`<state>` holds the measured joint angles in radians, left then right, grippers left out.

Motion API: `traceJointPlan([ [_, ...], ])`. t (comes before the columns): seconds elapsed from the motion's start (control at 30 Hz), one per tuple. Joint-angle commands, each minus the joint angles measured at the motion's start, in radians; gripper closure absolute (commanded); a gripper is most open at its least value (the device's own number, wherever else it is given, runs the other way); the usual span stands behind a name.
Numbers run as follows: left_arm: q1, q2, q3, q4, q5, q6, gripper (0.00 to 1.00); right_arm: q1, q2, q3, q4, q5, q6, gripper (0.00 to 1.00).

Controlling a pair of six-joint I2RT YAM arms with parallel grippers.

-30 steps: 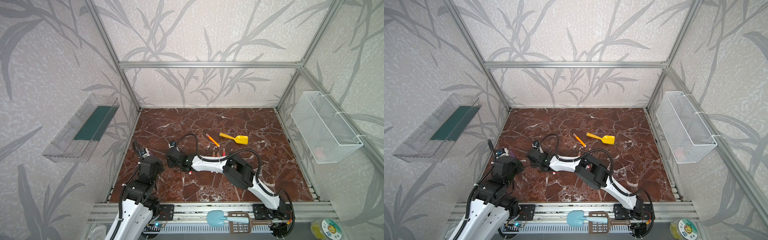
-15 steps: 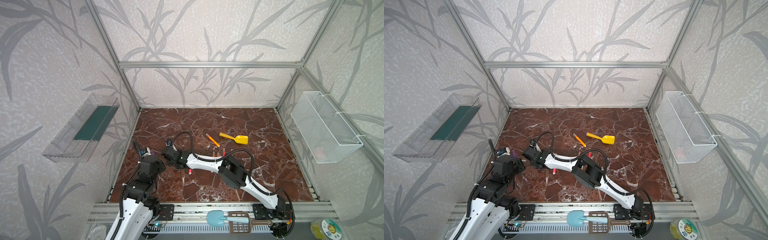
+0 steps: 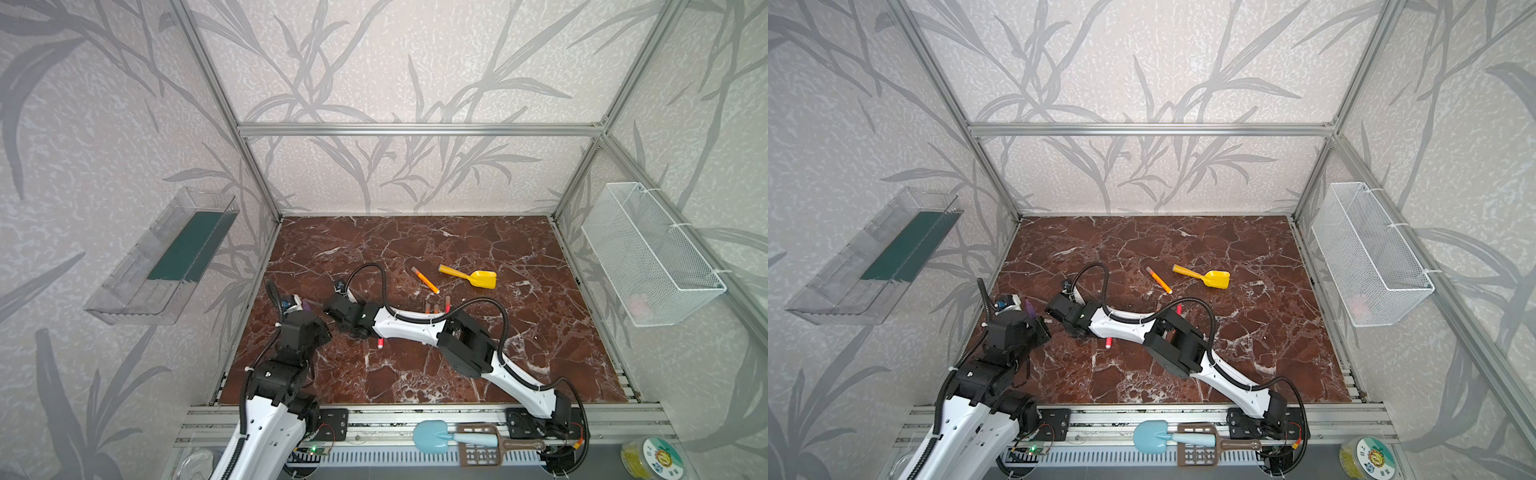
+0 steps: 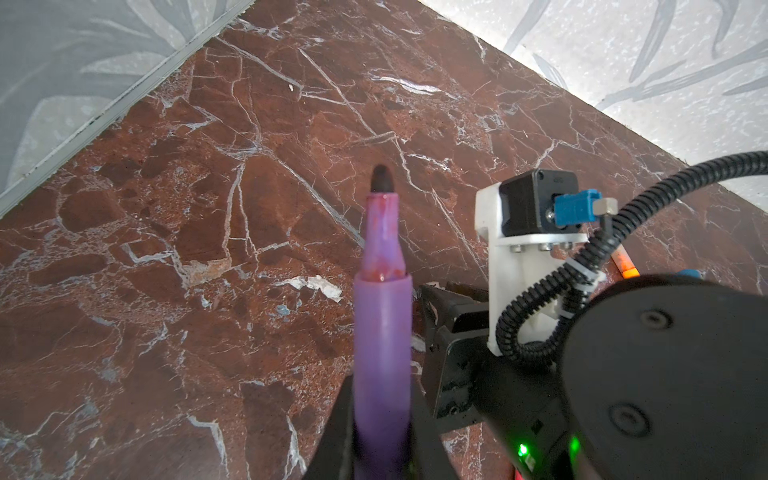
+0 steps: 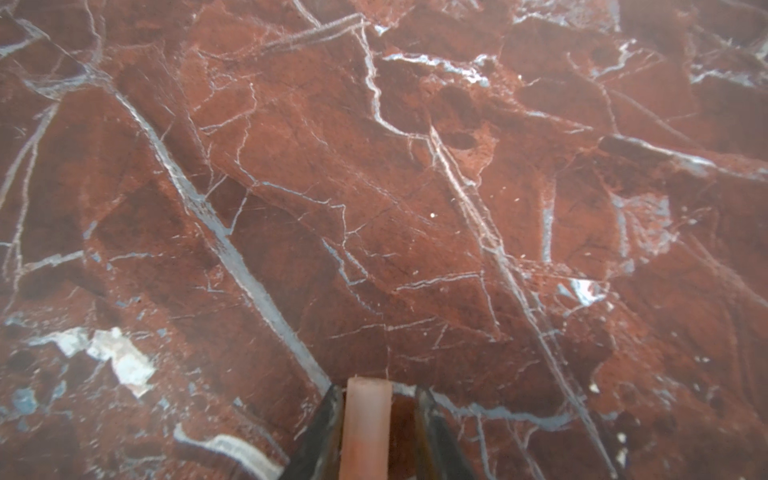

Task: Insert the pens into the pen caps
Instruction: 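Reach the right gripper toward the pale pink cap while the left holds the marker, then grasp the pale pink cap with the right gripper and lift it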

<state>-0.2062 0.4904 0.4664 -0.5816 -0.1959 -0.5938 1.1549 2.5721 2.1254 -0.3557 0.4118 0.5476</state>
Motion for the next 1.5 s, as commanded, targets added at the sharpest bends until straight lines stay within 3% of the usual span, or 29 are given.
traceJointPlan([
  [0.0, 0.008, -0.006, -0.011, 0.010, 0.004, 0.012, 1.00, 0.009, 0.060, 0.050, -0.097, 0.010, -0.013, 0.72],
  [0.13, 0.008, -0.006, -0.012, 0.012, 0.006, 0.013, 1.00, 0.015, 0.064, 0.052, -0.101, 0.016, -0.011, 0.80],
  [0.33, 0.009, -0.004, -0.013, 0.020, 0.027, 0.021, 1.00, 0.016, -0.003, -0.036, -0.054, 0.012, 0.025, 0.83],
  [0.53, 0.008, -0.006, -0.019, 0.105, 0.198, 0.072, 1.00, -0.004, -0.269, -0.366, 0.170, -0.026, 0.053, 0.83],
  [0.73, -0.027, 0.015, 0.001, 0.154, 0.367, 0.042, 1.00, -0.054, -0.516, -0.641, 0.345, -0.091, 0.083, 0.85],
  [0.83, -0.116, 0.014, -0.002, 0.191, 0.366, 0.022, 1.00, -0.075, -0.634, -0.773, 0.429, -0.095, 0.118, 0.85],
  [0.97, -0.335, 0.021, -0.027, 0.281, 0.243, -0.006, 1.00, -0.114, -0.780, -0.954, 0.556, -0.118, 0.176, 0.86],
  [1.17, -0.635, 0.128, -0.108, 0.553, 0.090, -0.035, 1.00, -0.187, -0.982, -1.229, 0.803, -0.135, 0.280, 0.88],
  [1.33, -0.774, 0.238, -0.083, 0.640, 0.023, -0.026, 1.00, -0.193, -1.084, -1.360, 0.927, -0.095, 0.330, 0.87],
  [1.47, -0.814, 0.284, -0.083, 0.693, -0.005, -0.033, 1.00, -0.194, -1.143, -1.446, 1.016, -0.075, 0.356, 0.87],
])
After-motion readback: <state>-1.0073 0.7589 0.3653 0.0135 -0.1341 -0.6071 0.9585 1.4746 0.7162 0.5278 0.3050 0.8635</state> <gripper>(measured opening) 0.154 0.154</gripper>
